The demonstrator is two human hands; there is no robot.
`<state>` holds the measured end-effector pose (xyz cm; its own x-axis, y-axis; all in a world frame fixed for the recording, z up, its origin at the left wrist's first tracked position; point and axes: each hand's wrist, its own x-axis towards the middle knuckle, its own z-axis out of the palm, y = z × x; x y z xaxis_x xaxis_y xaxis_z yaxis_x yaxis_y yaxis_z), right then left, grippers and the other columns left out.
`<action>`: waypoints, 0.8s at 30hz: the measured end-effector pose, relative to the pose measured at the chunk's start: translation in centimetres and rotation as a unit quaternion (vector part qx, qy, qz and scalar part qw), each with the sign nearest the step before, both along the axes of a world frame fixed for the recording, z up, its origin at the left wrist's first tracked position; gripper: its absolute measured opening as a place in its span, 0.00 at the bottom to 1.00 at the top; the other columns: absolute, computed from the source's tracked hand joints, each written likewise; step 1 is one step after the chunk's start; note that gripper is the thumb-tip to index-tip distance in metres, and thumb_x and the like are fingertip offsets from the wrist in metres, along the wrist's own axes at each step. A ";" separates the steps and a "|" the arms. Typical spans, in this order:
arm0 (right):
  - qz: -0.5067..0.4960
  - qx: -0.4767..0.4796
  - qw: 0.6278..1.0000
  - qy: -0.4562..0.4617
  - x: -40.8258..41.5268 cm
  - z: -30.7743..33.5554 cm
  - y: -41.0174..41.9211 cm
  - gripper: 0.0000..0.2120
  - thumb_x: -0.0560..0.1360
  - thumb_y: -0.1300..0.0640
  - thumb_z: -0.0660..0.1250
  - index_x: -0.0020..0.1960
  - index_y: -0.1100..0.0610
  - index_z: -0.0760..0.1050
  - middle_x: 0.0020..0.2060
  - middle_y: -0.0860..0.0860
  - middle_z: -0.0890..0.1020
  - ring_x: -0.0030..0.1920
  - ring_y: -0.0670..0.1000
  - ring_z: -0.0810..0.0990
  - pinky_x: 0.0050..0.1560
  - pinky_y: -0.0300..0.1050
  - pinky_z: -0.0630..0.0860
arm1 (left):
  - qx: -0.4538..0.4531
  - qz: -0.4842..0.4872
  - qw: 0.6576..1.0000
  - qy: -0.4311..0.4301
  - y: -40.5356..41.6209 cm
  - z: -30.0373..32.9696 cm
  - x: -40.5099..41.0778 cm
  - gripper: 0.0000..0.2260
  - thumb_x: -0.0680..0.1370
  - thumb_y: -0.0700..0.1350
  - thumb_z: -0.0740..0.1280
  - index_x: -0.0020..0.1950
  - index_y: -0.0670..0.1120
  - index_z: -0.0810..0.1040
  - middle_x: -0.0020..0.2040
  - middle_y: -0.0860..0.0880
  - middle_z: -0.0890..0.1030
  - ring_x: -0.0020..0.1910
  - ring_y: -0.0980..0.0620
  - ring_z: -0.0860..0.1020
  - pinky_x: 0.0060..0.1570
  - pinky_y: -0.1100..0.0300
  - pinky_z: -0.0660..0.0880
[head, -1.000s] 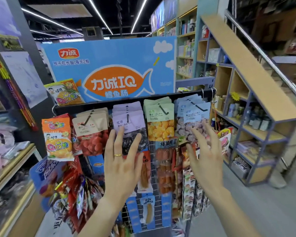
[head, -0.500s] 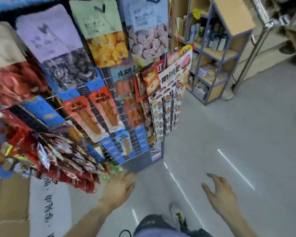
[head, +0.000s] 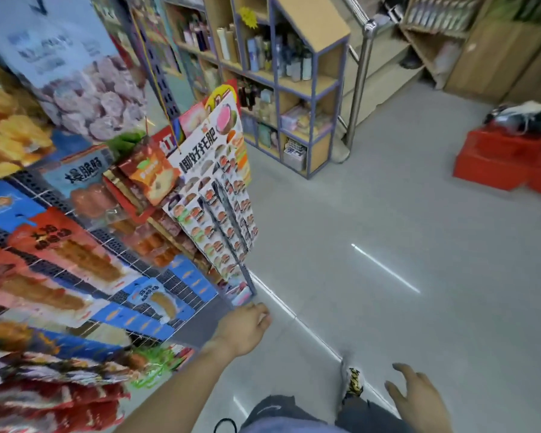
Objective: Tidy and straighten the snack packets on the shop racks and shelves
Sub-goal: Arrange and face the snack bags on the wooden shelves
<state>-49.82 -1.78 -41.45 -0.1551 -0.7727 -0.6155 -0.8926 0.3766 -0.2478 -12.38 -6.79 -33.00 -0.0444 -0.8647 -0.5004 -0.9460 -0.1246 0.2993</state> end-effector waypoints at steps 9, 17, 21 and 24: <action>0.055 -0.031 0.997 -0.047 -4.3 0.3 -16.9 0.23 0.82 0.44 0.62 0.75 0.49 0.67 0.64 0.55 0.75 0.60 0.56 0.79 0.56 0.47 0.74 | 0.056 0.059 0.996 -0.041 -8.4 -3.2 -5.3 0.15 0.86 0.57 0.55 0.64 0.53 0.77 0.62 0.47 0.82 0.61 0.44 0.80 0.55 0.53 0.76; 0.139 -0.106 0.977 -0.118 -2.7 5.5 -37.6 0.24 0.81 0.45 0.64 0.75 0.50 0.68 0.64 0.56 0.76 0.61 0.59 0.77 0.55 0.47 0.74 | 0.120 0.204 0.970 -0.061 -9.7 -6.1 -7.5 0.16 0.86 0.57 0.55 0.64 0.52 0.77 0.64 0.48 0.82 0.64 0.48 0.78 0.59 0.57 0.72; 0.187 -0.116 0.968 -0.122 -2.1 5.7 -46.9 0.24 0.81 0.45 0.65 0.74 0.50 0.69 0.66 0.56 0.76 0.65 0.59 0.77 0.62 0.51 0.74 | 0.146 0.289 0.946 -0.030 -14.3 -7.5 -8.3 0.15 0.85 0.59 0.55 0.62 0.55 0.77 0.66 0.48 0.81 0.66 0.48 0.77 0.60 0.58 0.72; 0.194 -0.100 0.969 -0.115 -2.5 4.6 -53.2 0.24 0.81 0.44 0.64 0.74 0.50 0.68 0.66 0.54 0.76 0.65 0.56 0.77 0.60 0.49 0.74 | 0.145 0.332 0.932 -0.002 -20.6 -9.0 -8.5 0.10 0.85 0.59 0.55 0.47 0.60 0.71 0.65 0.50 0.81 0.66 0.49 0.77 0.58 0.60 0.72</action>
<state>-52.34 -54.93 -36.90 0.2937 -0.8532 -0.4309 -0.8700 -0.0518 -0.4904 -20.91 -27.40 -42.05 0.4540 -0.5291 -0.7169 -0.6331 -0.7577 0.1583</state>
